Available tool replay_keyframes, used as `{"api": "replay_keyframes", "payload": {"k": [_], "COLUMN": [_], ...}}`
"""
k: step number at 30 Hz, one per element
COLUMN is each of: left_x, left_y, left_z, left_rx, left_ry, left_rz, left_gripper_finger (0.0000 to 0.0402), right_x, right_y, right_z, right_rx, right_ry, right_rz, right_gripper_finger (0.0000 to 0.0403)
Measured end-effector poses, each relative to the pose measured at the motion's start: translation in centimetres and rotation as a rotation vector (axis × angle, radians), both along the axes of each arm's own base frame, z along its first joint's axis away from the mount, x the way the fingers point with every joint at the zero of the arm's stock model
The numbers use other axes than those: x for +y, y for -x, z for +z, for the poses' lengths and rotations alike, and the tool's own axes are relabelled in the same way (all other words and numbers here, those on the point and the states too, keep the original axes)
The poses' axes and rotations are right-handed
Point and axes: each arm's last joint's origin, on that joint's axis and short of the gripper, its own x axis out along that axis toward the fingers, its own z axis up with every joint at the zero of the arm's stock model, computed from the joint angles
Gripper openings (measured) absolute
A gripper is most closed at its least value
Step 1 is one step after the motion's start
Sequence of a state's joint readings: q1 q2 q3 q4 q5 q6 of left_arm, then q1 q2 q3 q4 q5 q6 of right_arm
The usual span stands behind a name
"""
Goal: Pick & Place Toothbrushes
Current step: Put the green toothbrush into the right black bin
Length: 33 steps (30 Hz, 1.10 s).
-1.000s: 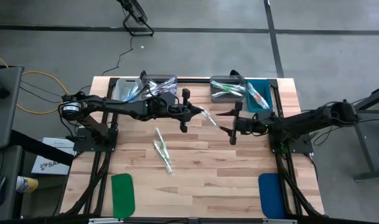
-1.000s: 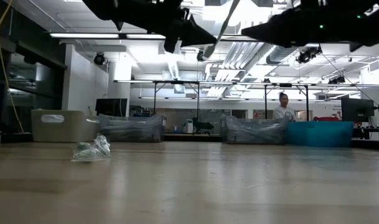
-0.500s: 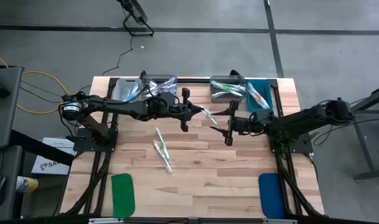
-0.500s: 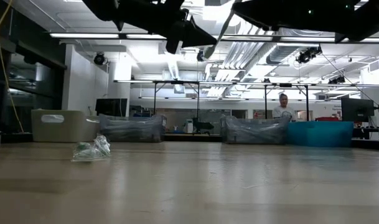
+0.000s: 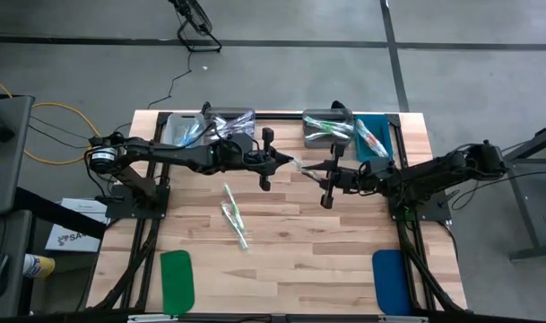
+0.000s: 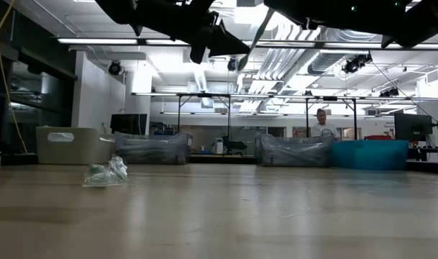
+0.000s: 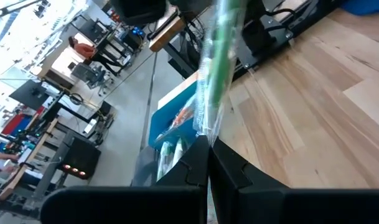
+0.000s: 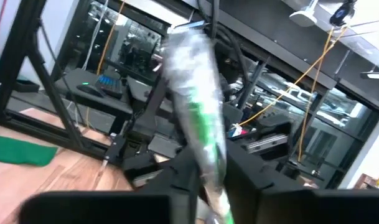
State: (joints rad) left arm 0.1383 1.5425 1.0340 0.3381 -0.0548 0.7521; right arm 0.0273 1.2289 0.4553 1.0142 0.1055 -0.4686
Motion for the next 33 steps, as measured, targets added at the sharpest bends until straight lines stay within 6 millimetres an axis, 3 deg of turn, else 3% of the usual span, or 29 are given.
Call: {"api": "replay_keyframes", "payload": {"k": [3, 10, 16, 22, 28, 33], "left_x": [0.0, 0.0, -0.3, -0.3, -0.3, -0.3], "left_y": [0.0, 0.2, 2.2, 4.5, 5.3, 5.6], "left_z": [-0.1, -0.2, 1.7, 2.6, 1.7, -0.1], "left_rx": [0.011, 0.055, 0.097, 0.203, 0.316, 0.341], "left_ry": [-0.005, -0.102, -0.132, -0.13, -0.108, -0.104], "left_rz": [-0.003, -0.013, -0.002, 0.075, 0.105, 0.12], "left_gripper_finger": [0.0, 0.0043, 0.0107, 0.0122, 0.0122, 0.0122], "right_x": [-0.1, -0.3, -0.8, -2.1, -4.3, -6.5], "right_y": [0.0, 0.0, 0.6, 2.2, 2.6, 2.4], "right_z": [0.1, -0.3, -0.2, 0.6, 2.2, 4.3], "right_rx": [-0.002, 0.024, 0.047, 0.076, 0.171, 0.433], "right_ry": [0.0, -0.101, -0.179, -0.231, -0.351, -0.324], "right_rz": [-0.01, -0.089, -0.249, -0.427, -0.512, -0.525], "right_gripper_finger": [0.002, 0.0022, 0.0019, 0.0019, 0.0019, 0.0019]}}
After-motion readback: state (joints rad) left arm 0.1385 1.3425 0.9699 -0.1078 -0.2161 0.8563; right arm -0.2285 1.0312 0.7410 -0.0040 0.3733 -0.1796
